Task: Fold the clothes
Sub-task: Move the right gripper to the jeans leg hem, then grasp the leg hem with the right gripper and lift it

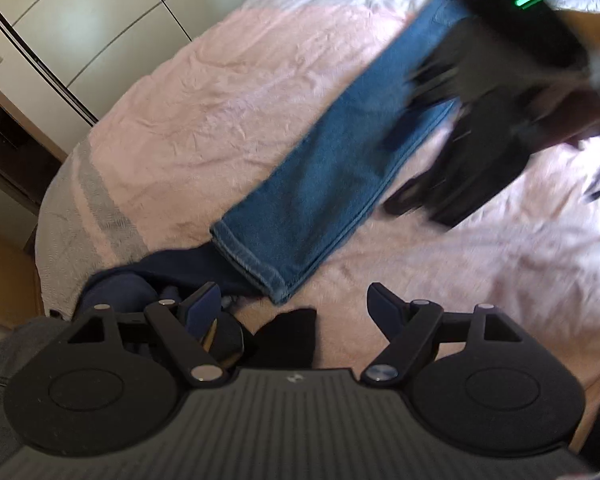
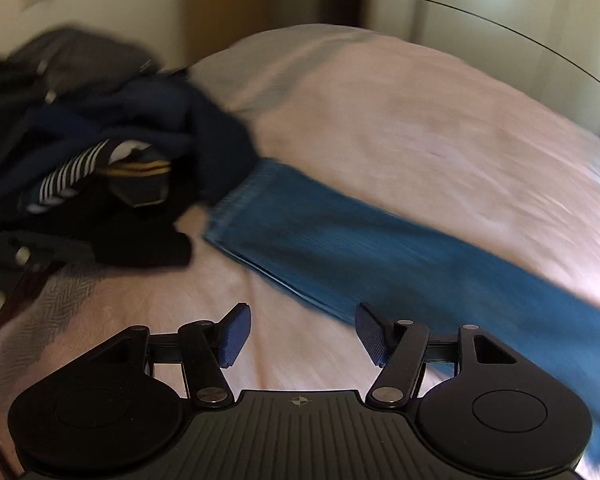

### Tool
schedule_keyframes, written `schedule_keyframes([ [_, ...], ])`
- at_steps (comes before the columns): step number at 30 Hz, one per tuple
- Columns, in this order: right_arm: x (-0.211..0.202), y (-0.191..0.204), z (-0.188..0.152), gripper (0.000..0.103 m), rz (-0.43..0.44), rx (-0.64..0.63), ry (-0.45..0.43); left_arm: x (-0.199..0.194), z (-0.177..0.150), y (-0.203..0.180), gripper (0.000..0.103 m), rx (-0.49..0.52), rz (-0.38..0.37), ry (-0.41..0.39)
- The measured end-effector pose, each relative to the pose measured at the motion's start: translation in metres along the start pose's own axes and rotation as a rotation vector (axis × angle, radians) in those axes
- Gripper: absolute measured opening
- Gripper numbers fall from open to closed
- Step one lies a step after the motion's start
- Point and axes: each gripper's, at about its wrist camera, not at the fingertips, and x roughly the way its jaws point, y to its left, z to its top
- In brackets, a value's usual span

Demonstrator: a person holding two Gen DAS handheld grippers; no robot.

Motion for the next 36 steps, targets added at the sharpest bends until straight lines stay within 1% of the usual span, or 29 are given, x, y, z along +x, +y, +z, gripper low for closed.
schedule_keyframes([
  [5, 0.099, 0.032, 0.022, 0.062, 0.065, -0.179, -0.005, 0.029, -0.030, 0.000, 0.077, -0.048, -0.003, 0.012],
  [8, 0.143, 0.045, 0.025, 0.062, 0.061, -0.306, 0.009, 0.041, -0.043, 0.000, 0.077, -0.070, -0.004, 0.014],
  [10, 0.163, 0.052, 0.021, 0.062, 0.057, -0.401, 0.023, 0.045, -0.049, -0.001, 0.077, -0.067, -0.007, 0.012],
  [13, 0.184, 0.060, 0.013, 0.062, 0.051, -0.516, 0.015, 0.050, -0.052, 0.000, 0.077, -0.061, -0.016, 0.019],
  [16, 0.199, 0.061, 0.010, 0.062, 0.034, -0.573, -0.002, 0.052, -0.052, 0.003, 0.077, -0.070, -0.020, 0.024],
  [17, 0.201, 0.061, 0.010, 0.053, 0.017, -0.586, -0.008, 0.052, -0.051, 0.005, 0.077, -0.073, -0.022, 0.025],
  [18, 0.202, 0.061, 0.011, 0.029, -0.006, -0.600, -0.014, 0.052, -0.049, 0.006, 0.077, -0.073, -0.024, 0.023],
  [19, 0.201, 0.059, 0.012, 0.027, -0.015, -0.603, -0.020, 0.052, -0.048, 0.007, 0.077, -0.073, -0.026, 0.021],
  [20, 0.197, 0.056, 0.014, 0.021, -0.015, -0.591, -0.028, 0.051, -0.046, 0.009, 0.077, -0.073, -0.029, 0.019],
  [21, 0.192, 0.052, 0.016, 0.013, -0.019, -0.575, -0.038, 0.051, -0.045, 0.010, 0.077, -0.071, -0.031, 0.017],
  [22, 0.187, 0.048, 0.018, 0.008, -0.024, -0.558, -0.049, 0.051, -0.042, 0.011, 0.077, -0.068, -0.032, 0.013],
  [24, 0.172, 0.034, 0.024, 0.007, -0.028, -0.490, -0.078, 0.051, -0.036, 0.012, 0.077, -0.063, -0.035, 0.006],
  [26, 0.157, 0.013, 0.033, 0.005, -0.033, -0.379, -0.107, 0.050, -0.028, 0.012, 0.077, -0.066, -0.041, -0.005],
  [29, 0.134, -0.031, 0.047, 0.004, -0.030, -0.149, -0.147, 0.051, -0.012, 0.010, 0.077, -0.068, -0.059, -0.021],
  [32, 0.108, -0.086, 0.053, 0.003, -0.013, 0.119, -0.201, 0.054, 0.008, 0.001, 0.077, -0.039, -0.073, -0.044],
  [34, 0.090, -0.125, 0.050, 0.003, -0.002, 0.282, -0.247, 0.056, 0.025, -0.007, 0.077, -0.013, -0.077, -0.062],
  [36, 0.069, -0.167, 0.038, 0.003, 0.017, 0.436, -0.306, 0.058, 0.044, -0.016, 0.077, 0.012, -0.078, -0.077],
])
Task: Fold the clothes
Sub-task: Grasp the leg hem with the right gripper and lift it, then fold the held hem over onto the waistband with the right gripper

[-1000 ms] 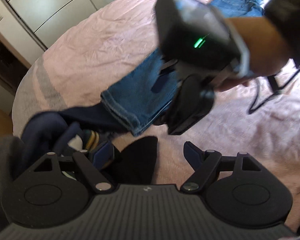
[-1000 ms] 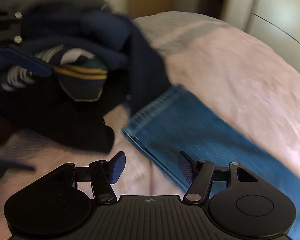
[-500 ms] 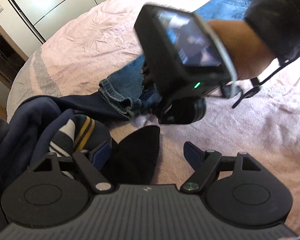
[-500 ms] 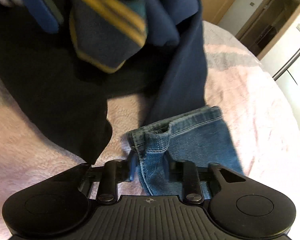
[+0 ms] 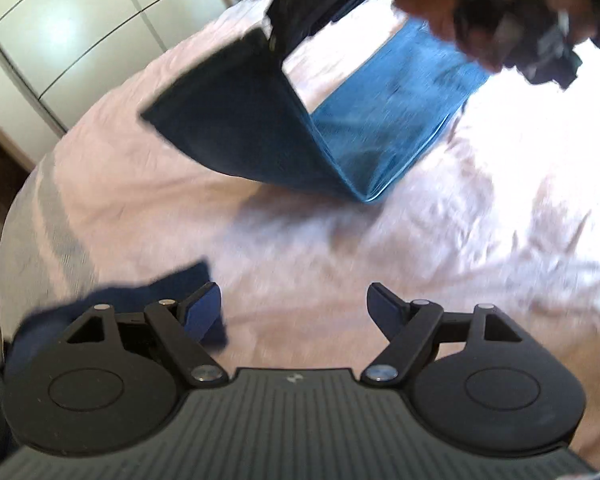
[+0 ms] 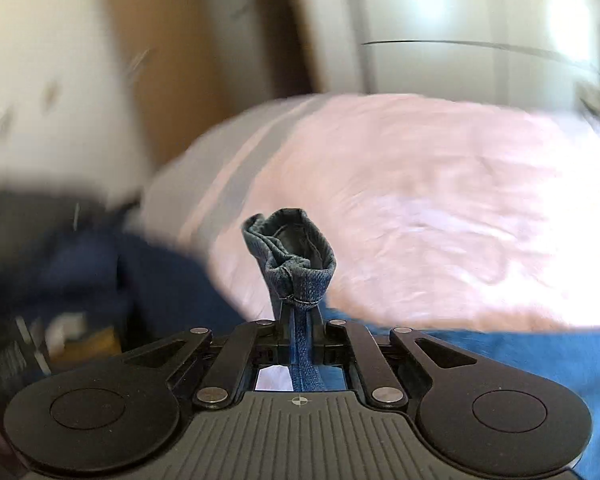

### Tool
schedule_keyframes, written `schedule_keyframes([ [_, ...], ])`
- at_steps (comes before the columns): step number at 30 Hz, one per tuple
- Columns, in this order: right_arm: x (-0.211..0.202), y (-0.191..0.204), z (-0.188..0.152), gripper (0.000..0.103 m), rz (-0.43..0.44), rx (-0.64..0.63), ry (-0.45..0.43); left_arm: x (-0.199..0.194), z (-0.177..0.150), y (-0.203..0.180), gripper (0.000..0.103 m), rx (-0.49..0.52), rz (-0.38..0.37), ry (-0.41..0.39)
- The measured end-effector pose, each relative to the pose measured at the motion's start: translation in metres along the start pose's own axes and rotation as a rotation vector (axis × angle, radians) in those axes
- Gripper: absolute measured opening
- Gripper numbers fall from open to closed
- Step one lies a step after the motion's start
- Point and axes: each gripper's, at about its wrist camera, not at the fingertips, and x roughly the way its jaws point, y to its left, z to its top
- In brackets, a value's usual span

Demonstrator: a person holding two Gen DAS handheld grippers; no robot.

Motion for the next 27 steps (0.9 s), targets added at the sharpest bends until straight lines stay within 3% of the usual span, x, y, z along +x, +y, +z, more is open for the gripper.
schedule_keyframes([
  [3, -0.038, -0.064, 0.011, 0.003, 0.000, 0.173, -0.084, 0.005, 0.032, -0.017, 0.077, 0.020, 0.001, -0.018],
  [8, -0.092, -0.171, 0.007, 0.003, -0.055, 0.329, -0.190, 0.025, 0.088, -0.058, 0.078, 0.038, -0.028, -0.016],
  [11, -0.097, -0.252, -0.023, 0.003, -0.096, 0.451, -0.174, 0.049, 0.118, -0.085, 0.078, 0.040, -0.072, -0.001],
  [15, -0.059, -0.351, -0.084, 0.004, -0.141, 0.632, -0.021, 0.082, 0.152, -0.111, 0.078, 0.039, -0.127, 0.025],
  [18, -0.051, -0.376, -0.102, 0.005, -0.095, 0.696, -0.002, 0.102, 0.169, -0.117, 0.078, 0.057, -0.156, 0.035],
  [20, -0.051, -0.382, -0.109, 0.015, -0.060, 0.745, -0.009, 0.115, 0.178, -0.117, 0.078, 0.087, -0.161, 0.041],
  [22, -0.050, -0.388, -0.115, 0.046, -0.028, 0.801, -0.016, 0.128, 0.187, -0.114, 0.078, 0.110, -0.165, 0.040],
  [23, -0.047, -0.390, -0.116, 0.053, -0.016, 0.837, -0.020, 0.135, 0.191, -0.111, 0.078, 0.119, -0.166, 0.038],
  [27, -0.038, -0.396, -0.111, 0.056, 0.022, 0.904, -0.045, 0.159, 0.203, -0.096, 0.078, 0.132, -0.156, 0.046],
])
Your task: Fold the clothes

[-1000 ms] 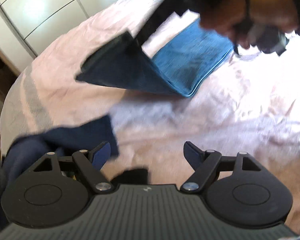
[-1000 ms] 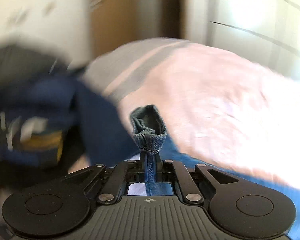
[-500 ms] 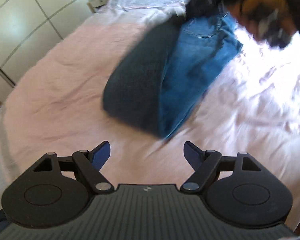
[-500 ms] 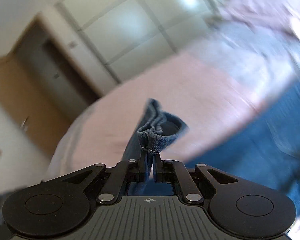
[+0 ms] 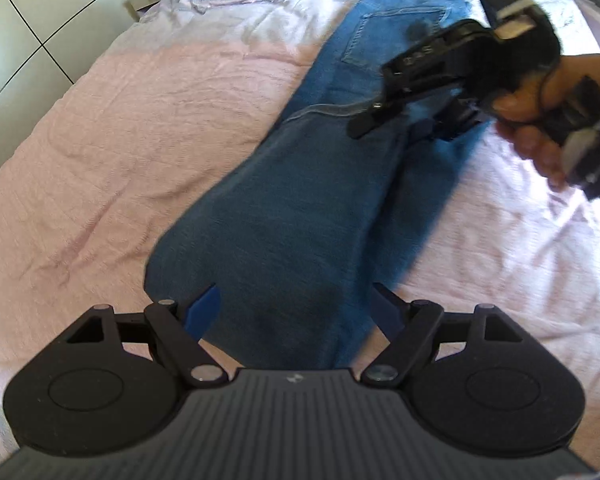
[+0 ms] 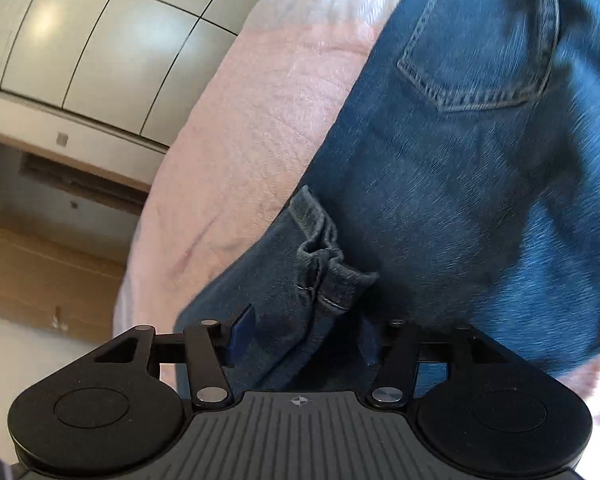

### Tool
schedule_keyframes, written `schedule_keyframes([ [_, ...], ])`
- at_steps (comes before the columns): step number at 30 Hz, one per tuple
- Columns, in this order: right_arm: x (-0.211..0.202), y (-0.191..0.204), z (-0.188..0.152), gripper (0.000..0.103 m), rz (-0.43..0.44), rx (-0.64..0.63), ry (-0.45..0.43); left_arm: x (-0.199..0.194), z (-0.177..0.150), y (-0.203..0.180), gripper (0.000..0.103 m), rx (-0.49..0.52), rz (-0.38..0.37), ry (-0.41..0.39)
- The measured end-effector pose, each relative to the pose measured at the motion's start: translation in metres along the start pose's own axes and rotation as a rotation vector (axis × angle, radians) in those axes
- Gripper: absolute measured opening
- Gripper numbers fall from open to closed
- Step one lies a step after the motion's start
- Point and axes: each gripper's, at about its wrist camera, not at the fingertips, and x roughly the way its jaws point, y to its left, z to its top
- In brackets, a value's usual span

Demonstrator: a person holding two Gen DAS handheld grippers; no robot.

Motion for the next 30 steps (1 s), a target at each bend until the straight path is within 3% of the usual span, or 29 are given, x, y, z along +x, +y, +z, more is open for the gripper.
schedule_keyframes([
  [1, -0.003, 0.004, 0.005, 0.054, 0.005, -0.003, -0.004, 0.002, 0.003, 0.004, 0.078, -0.001, 0.005, -0.002],
  [2, -0.005, 0.007, 0.010, 0.024, 0.011, -0.006, -0.008, 0.004, 0.007, 0.008, 0.078, -0.002, 0.010, -0.008],
  [3, -0.008, 0.011, 0.015, 0.008, 0.016, -0.009, -0.011, 0.003, 0.010, 0.011, 0.078, -0.005, 0.016, -0.024],
  [4, -0.010, 0.015, 0.020, 0.006, 0.021, -0.012, -0.015, 0.003, 0.012, 0.013, 0.078, -0.010, 0.018, -0.037],
  [7, -0.031, 0.045, 0.036, 0.005, 0.108, -0.191, -0.104, 0.014, 0.012, 0.014, 0.078, -0.027, 0.008, -0.027],
  [9, -0.026, 0.036, 0.041, 0.005, 0.044, -0.198, -0.099, 0.025, 0.010, 0.011, 0.078, -0.024, -0.007, 0.002],
  [12, 0.005, -0.004, 0.042, 0.006, -0.102, -0.121, -0.008, 0.037, 0.005, 0.001, 0.078, 0.029, -0.032, 0.065],
  [14, 0.019, -0.017, 0.045, 0.006, -0.151, -0.084, 0.051, 0.038, 0.000, -0.002, 0.078, 0.060, -0.040, 0.080],
  [19, 0.017, 0.002, 0.046, 0.011, -0.244, -0.181, 0.064, 0.032, -0.010, 0.005, 0.078, 0.036, -0.055, 0.091],
  [22, 0.003, 0.016, 0.036, 0.024, -0.331, -0.242, 0.055, 0.022, -0.016, 0.022, 0.078, 0.039, -0.058, 0.075],
  [24, -0.013, 0.031, 0.027, 0.035, -0.406, -0.274, 0.032, 0.012, -0.022, 0.031, 0.078, 0.097, -0.059, 0.053],
  [27, -0.025, 0.056, 0.009, 0.036, -0.485, -0.364, -0.011, 0.005, -0.037, 0.045, 0.078, 0.240, -0.054, 0.023],
  [30, -0.024, 0.083, -0.019, 0.037, -0.454, -0.477, -0.017, 0.009, -0.053, 0.053, 0.078, 0.421, -0.024, -0.008],
])
